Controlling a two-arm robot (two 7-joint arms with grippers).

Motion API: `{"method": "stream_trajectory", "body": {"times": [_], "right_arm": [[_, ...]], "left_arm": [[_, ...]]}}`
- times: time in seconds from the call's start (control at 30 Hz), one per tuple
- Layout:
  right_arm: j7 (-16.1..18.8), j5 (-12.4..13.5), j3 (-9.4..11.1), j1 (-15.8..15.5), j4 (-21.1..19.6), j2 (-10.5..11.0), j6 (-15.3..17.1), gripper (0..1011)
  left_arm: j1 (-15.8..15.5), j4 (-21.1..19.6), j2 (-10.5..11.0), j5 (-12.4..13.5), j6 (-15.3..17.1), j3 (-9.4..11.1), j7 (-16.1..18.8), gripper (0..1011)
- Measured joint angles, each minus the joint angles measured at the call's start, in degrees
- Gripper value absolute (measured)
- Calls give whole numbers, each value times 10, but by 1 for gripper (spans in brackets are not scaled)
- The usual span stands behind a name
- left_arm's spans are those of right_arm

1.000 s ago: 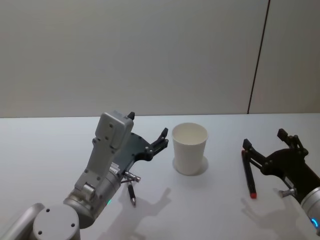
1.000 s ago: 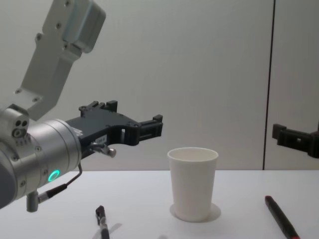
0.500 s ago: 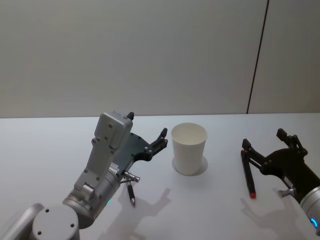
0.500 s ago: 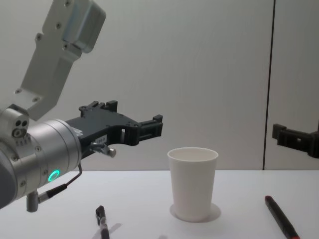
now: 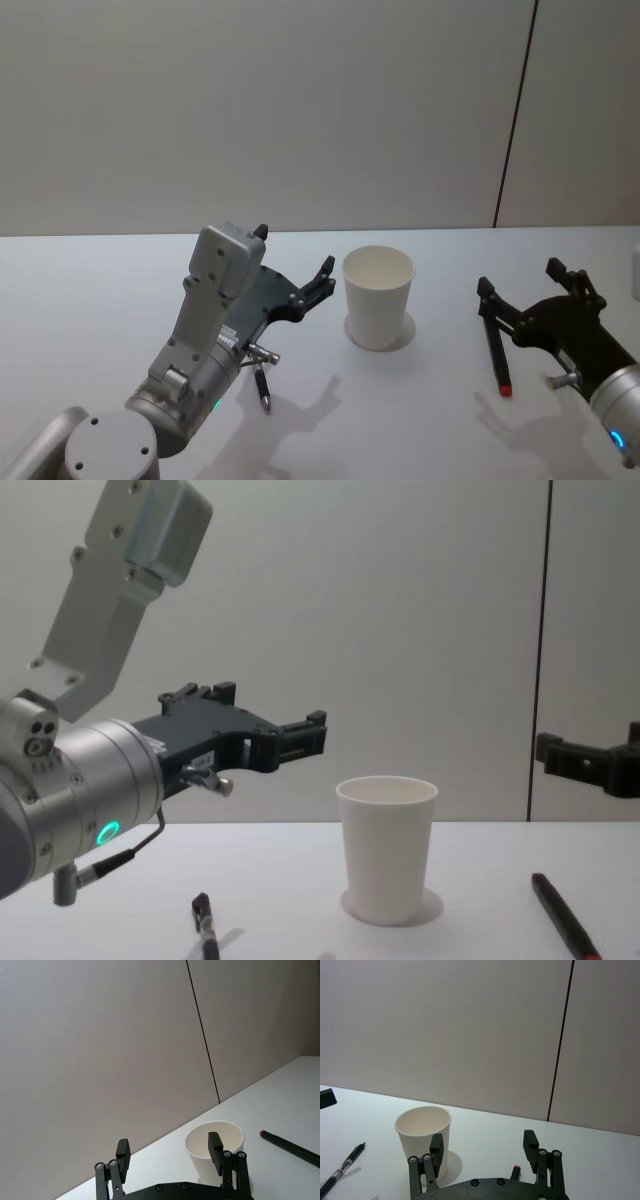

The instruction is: Place the pen into the pen holder.

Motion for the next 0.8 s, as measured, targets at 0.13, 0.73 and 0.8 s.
{"method": "stream_trajectory", "body": {"times": [0.13, 0.73, 0.8], "right_arm": [[-5, 0, -1, 9, 0, -7, 27, 1001], [-20, 40, 19, 68, 22, -26, 143, 1001], [-21, 44, 21, 72, 24, -27, 153, 1001]], "left_arm": [[0, 0, 0, 0, 0, 0, 0, 1002], [0, 0, 0, 0, 0, 0, 0, 1003], [0, 0, 0, 0, 0, 0, 0, 1003]]}}
